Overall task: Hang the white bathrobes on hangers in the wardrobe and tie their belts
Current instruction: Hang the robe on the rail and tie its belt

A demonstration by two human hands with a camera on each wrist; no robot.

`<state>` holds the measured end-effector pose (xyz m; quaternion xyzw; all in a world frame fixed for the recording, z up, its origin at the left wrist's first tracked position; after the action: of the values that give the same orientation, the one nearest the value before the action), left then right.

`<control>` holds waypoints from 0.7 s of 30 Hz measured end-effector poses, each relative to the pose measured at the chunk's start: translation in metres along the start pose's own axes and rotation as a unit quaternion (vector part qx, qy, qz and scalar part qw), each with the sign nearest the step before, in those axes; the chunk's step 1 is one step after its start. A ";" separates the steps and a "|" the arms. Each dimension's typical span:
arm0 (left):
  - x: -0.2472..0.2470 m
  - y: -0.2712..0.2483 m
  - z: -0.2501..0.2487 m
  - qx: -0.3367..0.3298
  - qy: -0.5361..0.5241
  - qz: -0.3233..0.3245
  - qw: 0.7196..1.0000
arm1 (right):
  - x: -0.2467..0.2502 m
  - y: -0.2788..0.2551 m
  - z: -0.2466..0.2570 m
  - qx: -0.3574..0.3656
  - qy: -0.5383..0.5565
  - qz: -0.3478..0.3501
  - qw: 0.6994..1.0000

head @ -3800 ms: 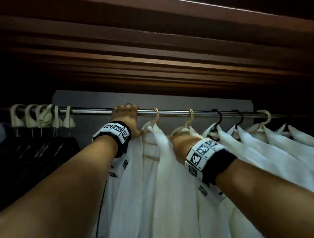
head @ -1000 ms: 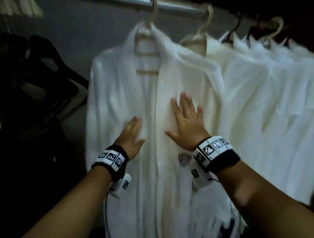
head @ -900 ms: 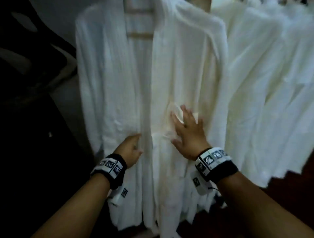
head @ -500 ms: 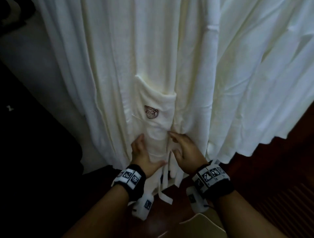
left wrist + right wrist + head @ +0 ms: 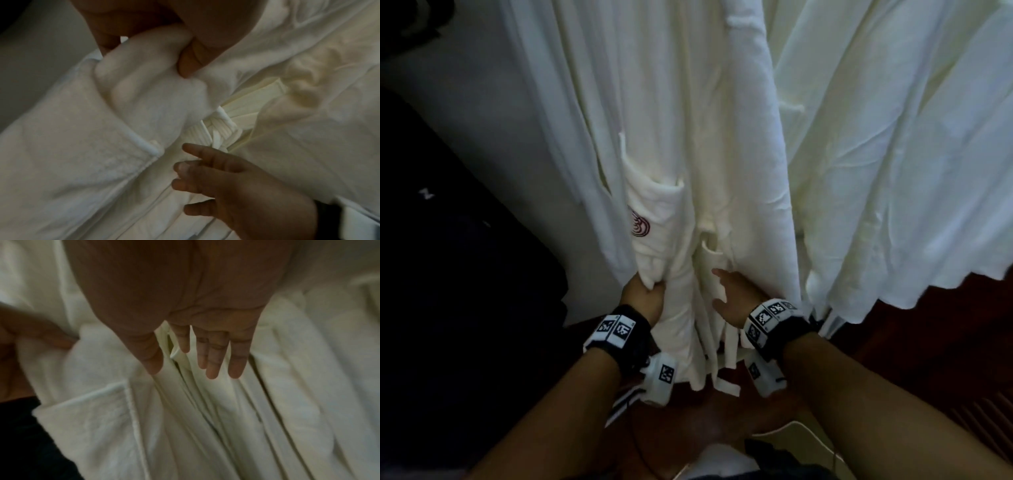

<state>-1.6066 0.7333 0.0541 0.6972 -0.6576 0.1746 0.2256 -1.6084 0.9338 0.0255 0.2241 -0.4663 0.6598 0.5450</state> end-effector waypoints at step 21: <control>-0.009 -0.074 -0.027 0.020 -0.079 -0.045 0.996 | -0.055 -0.013 -0.012 0.054 0.007 0.145 0.988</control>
<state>-1.5319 0.7585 0.0653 0.7423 -0.6376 0.1215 0.1662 -1.5774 0.9155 -0.0192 0.1780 -0.4537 0.7577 0.4339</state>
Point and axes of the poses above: each hand's wrist, its own y-axis towards the middle knuckle, its own x-axis out of the back of the hand, z = x × y, the point moved 3 cm from there along y, towards the middle knuckle, and after that the axes turned 14 degrees about -x, right-handed, at the moved point
